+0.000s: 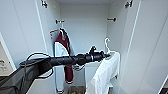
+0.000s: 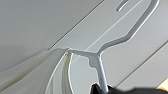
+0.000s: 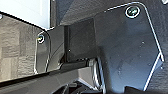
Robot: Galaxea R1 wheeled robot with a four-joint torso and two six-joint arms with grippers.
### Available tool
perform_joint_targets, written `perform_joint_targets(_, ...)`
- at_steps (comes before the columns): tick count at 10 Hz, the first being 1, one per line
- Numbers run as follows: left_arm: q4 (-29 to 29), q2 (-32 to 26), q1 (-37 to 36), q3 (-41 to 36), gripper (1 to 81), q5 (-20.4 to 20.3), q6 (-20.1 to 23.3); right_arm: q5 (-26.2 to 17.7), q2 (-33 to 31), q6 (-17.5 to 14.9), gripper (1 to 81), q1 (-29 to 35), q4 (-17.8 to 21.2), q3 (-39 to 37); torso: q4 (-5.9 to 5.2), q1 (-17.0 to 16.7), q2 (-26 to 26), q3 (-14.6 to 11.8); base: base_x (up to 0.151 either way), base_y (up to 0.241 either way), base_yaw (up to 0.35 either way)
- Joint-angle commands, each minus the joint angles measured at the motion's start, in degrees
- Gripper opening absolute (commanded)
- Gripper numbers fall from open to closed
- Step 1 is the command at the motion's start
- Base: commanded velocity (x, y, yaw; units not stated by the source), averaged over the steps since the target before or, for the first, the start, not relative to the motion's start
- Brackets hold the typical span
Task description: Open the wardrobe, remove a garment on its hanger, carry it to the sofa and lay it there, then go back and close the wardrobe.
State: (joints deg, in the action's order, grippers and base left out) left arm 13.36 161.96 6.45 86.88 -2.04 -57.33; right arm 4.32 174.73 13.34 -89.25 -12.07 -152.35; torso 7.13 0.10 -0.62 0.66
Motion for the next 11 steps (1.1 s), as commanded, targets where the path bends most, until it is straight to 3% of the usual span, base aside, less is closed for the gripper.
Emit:
perform_joint_targets(1,1.6,-1.1,-10.4,-2.2,1.0,-3.9,0.1,-2.7,0.1,-0.1,81.1,2.7,0.3,0.4,0.0,0.0,0.0,0.0,-0.092,0.0,0.0)
perform_joint_targets(11,2.9,-3.4,-8.3,-5.9,1.0,-4.2,0.1,-2.6,0.1,0.0,81.1,2.3,0.2,0.3,0.0,0.0,0.0,0.0,-0.103,0.0,0.0)
